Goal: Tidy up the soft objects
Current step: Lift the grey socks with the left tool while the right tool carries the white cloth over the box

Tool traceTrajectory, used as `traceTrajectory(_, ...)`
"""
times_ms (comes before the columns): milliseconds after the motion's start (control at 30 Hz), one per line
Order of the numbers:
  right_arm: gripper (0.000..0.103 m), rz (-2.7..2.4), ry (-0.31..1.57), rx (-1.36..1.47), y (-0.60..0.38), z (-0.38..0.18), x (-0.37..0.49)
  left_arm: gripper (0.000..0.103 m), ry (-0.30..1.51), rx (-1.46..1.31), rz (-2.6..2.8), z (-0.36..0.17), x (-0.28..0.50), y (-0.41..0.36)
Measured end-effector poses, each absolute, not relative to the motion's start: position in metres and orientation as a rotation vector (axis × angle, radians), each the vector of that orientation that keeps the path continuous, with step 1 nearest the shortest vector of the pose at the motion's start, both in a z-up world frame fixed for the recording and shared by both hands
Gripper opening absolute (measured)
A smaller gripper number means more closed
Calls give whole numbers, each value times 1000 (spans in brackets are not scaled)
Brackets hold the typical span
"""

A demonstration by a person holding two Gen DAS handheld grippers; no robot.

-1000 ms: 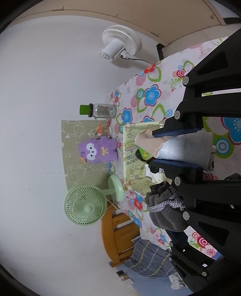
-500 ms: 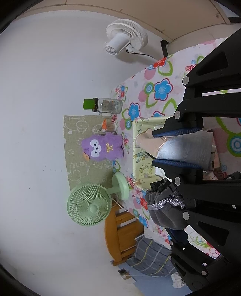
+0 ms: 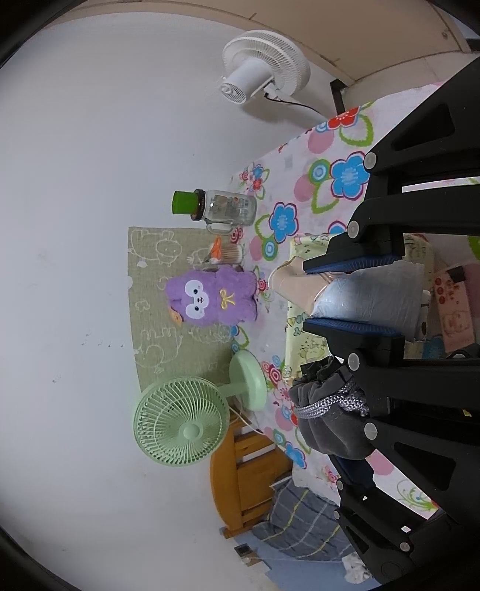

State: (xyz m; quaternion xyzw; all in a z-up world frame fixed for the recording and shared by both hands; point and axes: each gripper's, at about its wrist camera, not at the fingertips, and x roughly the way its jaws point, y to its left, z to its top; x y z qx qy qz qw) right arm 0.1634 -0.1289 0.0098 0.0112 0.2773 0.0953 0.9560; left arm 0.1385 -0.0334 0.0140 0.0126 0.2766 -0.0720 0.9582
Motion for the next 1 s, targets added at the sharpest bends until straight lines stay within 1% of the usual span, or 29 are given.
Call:
traceTrajectory(733, 27, 235, 621, 24, -122, -22, 230, 55, 690, -2, -144, -29, 219, -23)
traceTrajectory(833, 27, 241, 630, 22, -121, -28, 237, 59, 718, 1, -145, -38, 226, -21)
traceTrajectory(867, 27, 243, 633, 22, -121, -30, 239, 64, 727, 3, -146, -40, 228, -21)
traceTrajectory(933, 27, 243, 637, 29, -120, -33, 243, 70, 741, 9, -136, -46, 231, -21)
traceTrajectory(1000, 27, 245, 643, 34, -119, -37, 248, 72, 747, 10, -134, -48, 231, -20)
